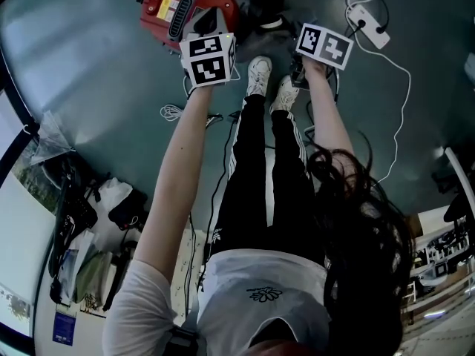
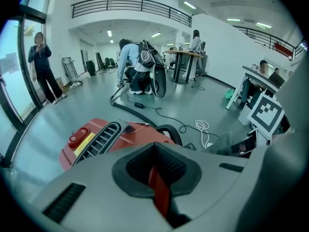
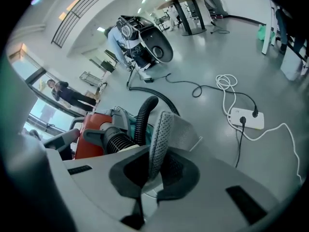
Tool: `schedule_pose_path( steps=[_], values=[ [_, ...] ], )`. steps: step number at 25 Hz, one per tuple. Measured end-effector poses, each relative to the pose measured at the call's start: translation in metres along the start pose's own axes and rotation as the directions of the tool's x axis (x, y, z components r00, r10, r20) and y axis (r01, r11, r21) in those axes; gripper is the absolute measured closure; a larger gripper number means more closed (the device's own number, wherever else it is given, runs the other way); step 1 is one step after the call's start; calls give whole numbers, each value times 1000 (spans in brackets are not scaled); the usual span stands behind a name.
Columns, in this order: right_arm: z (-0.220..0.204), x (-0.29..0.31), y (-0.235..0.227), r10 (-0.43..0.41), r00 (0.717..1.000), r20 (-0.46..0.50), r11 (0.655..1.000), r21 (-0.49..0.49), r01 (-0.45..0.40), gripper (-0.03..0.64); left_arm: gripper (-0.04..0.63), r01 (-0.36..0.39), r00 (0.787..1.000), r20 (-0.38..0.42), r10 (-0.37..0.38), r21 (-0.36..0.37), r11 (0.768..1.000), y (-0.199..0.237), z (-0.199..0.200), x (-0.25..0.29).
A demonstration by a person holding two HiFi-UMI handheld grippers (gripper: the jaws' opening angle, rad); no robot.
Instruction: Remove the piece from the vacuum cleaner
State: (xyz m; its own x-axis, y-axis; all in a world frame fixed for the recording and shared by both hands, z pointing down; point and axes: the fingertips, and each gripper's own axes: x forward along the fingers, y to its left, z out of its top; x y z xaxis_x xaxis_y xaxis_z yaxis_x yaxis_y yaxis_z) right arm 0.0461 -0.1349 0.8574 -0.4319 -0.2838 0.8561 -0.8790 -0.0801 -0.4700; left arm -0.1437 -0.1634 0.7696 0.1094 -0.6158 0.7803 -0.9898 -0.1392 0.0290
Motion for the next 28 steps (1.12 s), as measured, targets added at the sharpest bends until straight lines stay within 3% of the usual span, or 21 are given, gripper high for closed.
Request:
schedule_pose_path(
  steps=[5,10,15,18,24,28],
  values=[
    [-37,-3,-34,-90,991,-98,996,-28,88,594,591,-20,1000,8,20,12,1000,1,-2,1],
    [-25,-11,-42,-61,997,-56,990,-127,54,594,591,-42,999,28,42,20,999,3,0,4],
    [-16,-23,-33,-42,999,-14,995,-94,41,594,591,-45,999,6,45,-29,999,4,-4,3],
    [-10,-35,-30,-45,999,2,994,-102,44,594,591,-95,995,30,96,-39,995,5,0,-6],
    [5,-72,-20,-95,995,21,982,-160,97,594,591,-42,993,108,47,-51,998,-33,30,-35],
    [39,-123,13,-100,991,85,972,-204,116,594,590,2,982,191,15,-85,996,-57,91,-64]
  ],
)
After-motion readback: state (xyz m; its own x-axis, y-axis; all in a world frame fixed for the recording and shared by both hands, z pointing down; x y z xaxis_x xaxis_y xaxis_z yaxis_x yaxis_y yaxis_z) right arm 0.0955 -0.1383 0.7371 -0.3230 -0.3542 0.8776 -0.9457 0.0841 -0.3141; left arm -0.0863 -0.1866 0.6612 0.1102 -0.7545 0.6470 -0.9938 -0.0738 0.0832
